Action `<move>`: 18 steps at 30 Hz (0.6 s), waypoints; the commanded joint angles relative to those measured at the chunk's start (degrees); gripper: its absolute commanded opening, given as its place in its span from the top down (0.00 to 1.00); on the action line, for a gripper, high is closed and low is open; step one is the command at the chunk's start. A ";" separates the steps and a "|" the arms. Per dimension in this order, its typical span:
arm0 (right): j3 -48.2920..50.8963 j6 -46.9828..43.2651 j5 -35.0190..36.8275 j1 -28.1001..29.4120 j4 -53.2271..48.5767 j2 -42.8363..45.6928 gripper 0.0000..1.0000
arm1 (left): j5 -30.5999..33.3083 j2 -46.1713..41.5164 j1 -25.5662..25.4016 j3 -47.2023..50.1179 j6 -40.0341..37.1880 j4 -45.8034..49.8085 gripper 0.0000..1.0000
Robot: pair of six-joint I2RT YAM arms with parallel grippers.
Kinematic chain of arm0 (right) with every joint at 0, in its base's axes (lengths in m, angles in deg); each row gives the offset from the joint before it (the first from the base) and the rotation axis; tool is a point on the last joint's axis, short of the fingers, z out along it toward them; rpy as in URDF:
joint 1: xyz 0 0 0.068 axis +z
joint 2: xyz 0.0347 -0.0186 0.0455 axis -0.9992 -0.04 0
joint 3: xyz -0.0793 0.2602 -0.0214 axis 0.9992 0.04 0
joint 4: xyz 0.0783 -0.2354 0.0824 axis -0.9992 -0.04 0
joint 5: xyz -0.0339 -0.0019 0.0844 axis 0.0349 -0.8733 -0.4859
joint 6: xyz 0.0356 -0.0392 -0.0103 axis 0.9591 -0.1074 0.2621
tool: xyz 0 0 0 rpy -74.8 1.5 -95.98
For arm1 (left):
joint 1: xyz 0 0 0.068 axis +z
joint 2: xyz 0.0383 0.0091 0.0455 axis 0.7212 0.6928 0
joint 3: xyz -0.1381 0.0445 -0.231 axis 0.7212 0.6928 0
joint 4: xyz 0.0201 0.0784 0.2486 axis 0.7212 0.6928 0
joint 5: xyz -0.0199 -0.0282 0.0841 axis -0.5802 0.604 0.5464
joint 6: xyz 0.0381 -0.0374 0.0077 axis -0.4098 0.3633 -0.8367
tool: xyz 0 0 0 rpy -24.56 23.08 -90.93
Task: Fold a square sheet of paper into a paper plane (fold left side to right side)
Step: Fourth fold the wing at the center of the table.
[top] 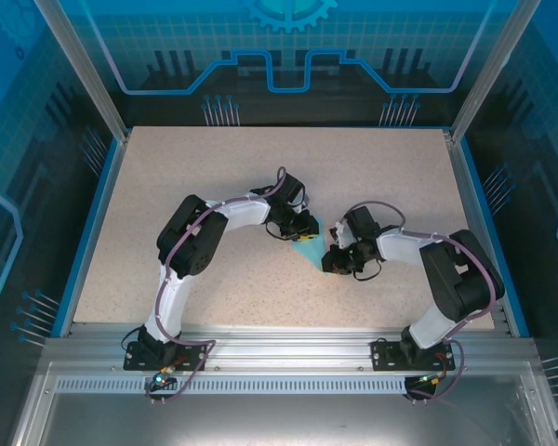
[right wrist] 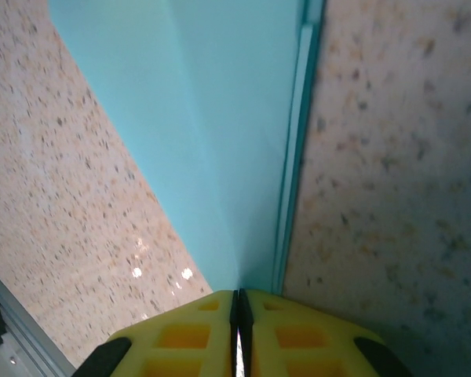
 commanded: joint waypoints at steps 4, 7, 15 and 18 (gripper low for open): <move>4.51 -2.53 2.07 1.98 -15.42 1.52 0.88 | 5.09 2.18 1.02 2.97 -0.99 4.29 0.75; 4.04 -2.20 0.06 1.35 -14.01 5.03 0.87 | 4.87 2.04 0.96 3.01 -0.87 4.11 0.74; -1.61 0.53 -2.40 -0.19 -6.97 8.35 0.88 | 4.51 1.80 0.93 3.01 -0.65 3.76 0.74; -3.00 1.35 -1.39 0.77 -4.59 4.34 0.88 | 4.53 1.68 0.87 3.05 -0.65 3.74 0.74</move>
